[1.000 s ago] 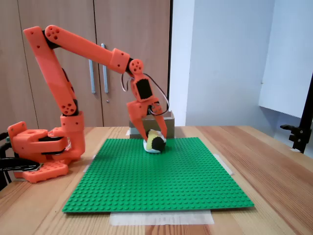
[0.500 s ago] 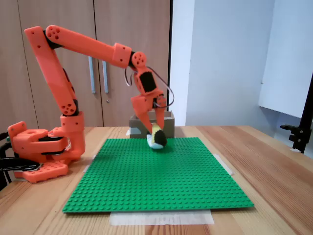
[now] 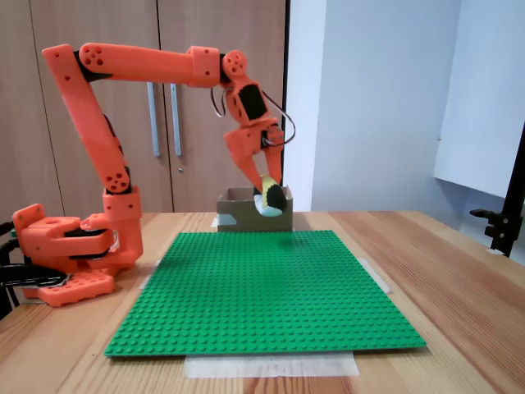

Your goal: Pick the ball and put it in the box.

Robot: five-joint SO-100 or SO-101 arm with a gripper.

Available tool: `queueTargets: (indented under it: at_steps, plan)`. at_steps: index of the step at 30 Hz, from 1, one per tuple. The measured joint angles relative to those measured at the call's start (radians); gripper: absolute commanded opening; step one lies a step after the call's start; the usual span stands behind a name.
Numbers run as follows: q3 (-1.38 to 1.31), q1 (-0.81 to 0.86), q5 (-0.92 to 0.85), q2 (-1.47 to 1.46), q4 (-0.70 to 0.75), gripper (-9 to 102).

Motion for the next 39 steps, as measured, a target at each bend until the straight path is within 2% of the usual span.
queueTargets:
  at_steps: [12,25,39]
  plan:
    - [-0.173,-0.132,0.041,0.0,0.078,-1]
    - [-0.219,-0.301,0.057,0.0,0.078,-1]
    - [-0.259,-0.393,0.067,-0.077,0.052,-1]
